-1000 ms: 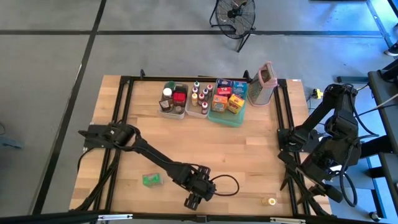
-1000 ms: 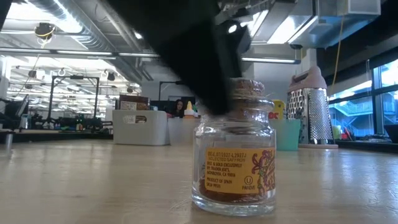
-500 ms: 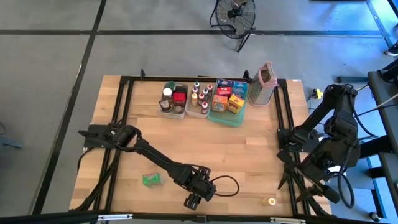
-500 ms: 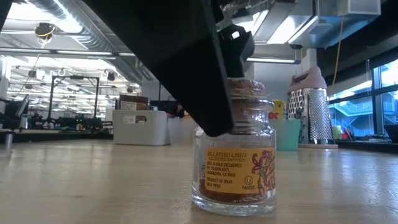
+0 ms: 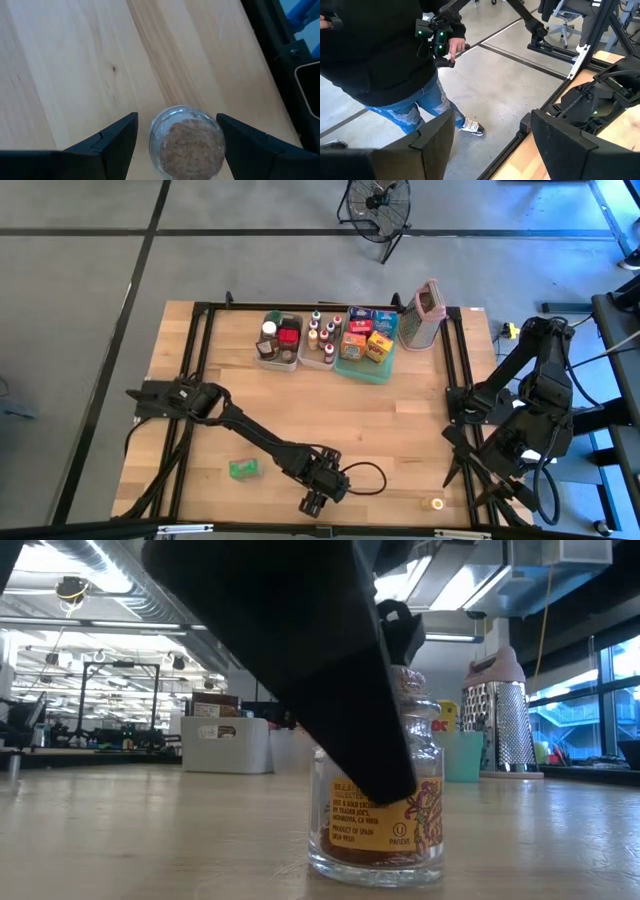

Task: Pick & Place Kitchen Items
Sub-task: Put the brown seasoning bottle into the gray bin

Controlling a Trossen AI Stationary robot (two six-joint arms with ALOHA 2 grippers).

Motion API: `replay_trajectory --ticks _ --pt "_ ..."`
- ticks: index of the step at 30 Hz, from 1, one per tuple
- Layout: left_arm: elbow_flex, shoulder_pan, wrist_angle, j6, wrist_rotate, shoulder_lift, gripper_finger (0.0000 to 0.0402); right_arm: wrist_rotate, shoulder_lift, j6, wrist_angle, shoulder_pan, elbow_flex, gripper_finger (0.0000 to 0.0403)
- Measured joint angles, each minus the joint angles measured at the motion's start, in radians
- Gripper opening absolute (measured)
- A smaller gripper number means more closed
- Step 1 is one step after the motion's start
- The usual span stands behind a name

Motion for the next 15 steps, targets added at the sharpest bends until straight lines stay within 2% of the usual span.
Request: replay_trajectory --ticks 5,15 --pt "0.0 0.002 -0.004 -0.001 0.0 0.0 0.0253 0.005 0.0 0.0 -0.004 0.0 0.0 0.0261" --pt "0.002 0.017 0.004 -0.03 0.056 0.022 0.0194 0.008 0.0 -0.008 -0.018 0.0 0.0 0.0262"
